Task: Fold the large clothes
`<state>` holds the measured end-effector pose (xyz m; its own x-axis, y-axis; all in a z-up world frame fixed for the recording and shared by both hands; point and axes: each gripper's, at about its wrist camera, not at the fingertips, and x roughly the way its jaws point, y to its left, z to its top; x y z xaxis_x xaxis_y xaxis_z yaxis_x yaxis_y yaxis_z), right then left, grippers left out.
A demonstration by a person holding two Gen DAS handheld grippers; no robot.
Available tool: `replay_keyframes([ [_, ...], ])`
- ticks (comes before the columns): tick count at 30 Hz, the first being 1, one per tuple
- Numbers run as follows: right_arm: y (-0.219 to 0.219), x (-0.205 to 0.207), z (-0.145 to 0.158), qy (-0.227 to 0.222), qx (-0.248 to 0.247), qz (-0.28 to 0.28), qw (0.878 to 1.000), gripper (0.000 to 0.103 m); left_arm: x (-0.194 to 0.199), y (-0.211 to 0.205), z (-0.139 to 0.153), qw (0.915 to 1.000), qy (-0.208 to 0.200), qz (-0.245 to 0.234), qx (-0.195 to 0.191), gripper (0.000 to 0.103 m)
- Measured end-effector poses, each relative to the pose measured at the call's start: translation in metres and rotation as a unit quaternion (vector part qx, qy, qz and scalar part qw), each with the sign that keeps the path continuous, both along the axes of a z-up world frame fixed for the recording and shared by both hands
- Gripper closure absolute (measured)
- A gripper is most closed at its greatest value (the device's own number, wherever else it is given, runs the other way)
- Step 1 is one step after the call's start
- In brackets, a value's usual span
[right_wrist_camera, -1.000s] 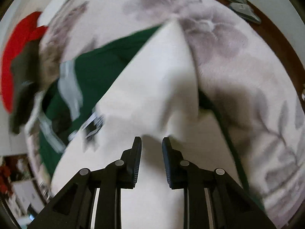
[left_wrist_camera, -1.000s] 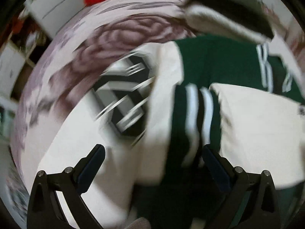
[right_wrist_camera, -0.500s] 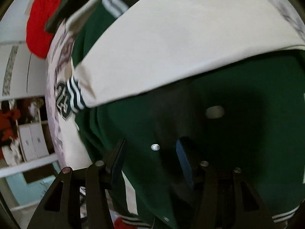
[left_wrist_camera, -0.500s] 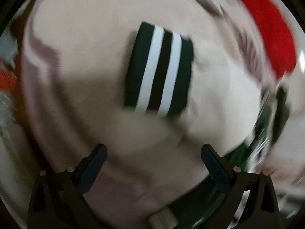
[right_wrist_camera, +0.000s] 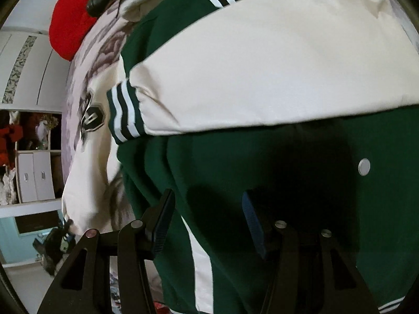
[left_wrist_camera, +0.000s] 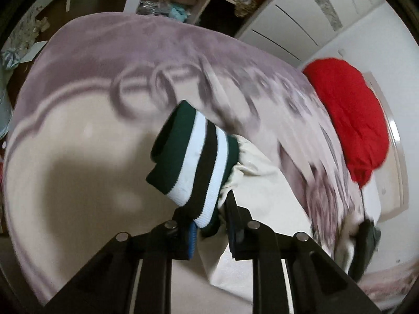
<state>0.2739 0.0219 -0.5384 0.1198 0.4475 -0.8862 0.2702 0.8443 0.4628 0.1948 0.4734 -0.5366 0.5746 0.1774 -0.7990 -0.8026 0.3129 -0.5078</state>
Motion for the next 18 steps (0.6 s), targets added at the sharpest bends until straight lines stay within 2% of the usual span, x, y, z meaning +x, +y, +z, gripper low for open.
replay_keyframes([
  [3,0.013,0.009,-0.001,-0.005,0.001,-0.013,1.000,0.047,0.038,0.036,-0.034,0.9990,0.028,-0.025,-0.023,0.088],
  [5,0.004,0.013,-0.002,0.002,-0.006,-0.021,1.000,0.047,0.055,0.048,-0.053,0.9969,0.049,-0.045,-0.043,0.087],
  [6,-0.002,0.010,-0.003,0.006,-0.007,-0.029,1.000,0.047,0.057,0.051,-0.059,0.9960,0.048,-0.052,-0.055,0.082],
  [8,-0.013,0.006,-0.004,0.015,-0.008,-0.043,0.999,0.047,0.052,0.053,-0.063,0.9948,0.026,-0.050,-0.085,0.077],
  [10,-0.016,0.007,-0.003,0.016,-0.006,-0.051,0.999,0.047,0.039,0.048,-0.068,0.9887,-0.023,-0.047,-0.140,0.059],
  [11,-0.017,0.008,-0.003,0.015,-0.006,-0.053,0.998,0.047,0.035,0.041,-0.069,0.9850,-0.046,-0.047,-0.160,0.045],
  [12,-0.018,0.009,-0.001,0.016,-0.005,-0.053,0.998,0.047,0.032,0.032,-0.068,0.9816,-0.065,-0.043,-0.174,0.039],
  [13,-0.019,0.009,-0.001,0.016,-0.004,-0.054,0.998,0.045,0.032,0.019,-0.067,0.9789,-0.078,-0.044,-0.184,0.038],
  [14,-0.012,0.014,-0.002,0.016,-0.005,-0.055,0.998,0.044,0.033,0.008,-0.067,0.9774,-0.082,-0.049,-0.188,0.034],
  [15,-0.012,0.014,-0.002,0.015,-0.005,-0.056,0.998,0.043,0.038,-0.002,-0.066,0.9786,-0.079,-0.054,-0.182,0.033],
  [18,-0.006,0.019,-0.004,0.015,-0.007,-0.062,0.998,0.043,0.048,-0.016,-0.058,0.9907,-0.052,-0.033,-0.122,0.036],
])
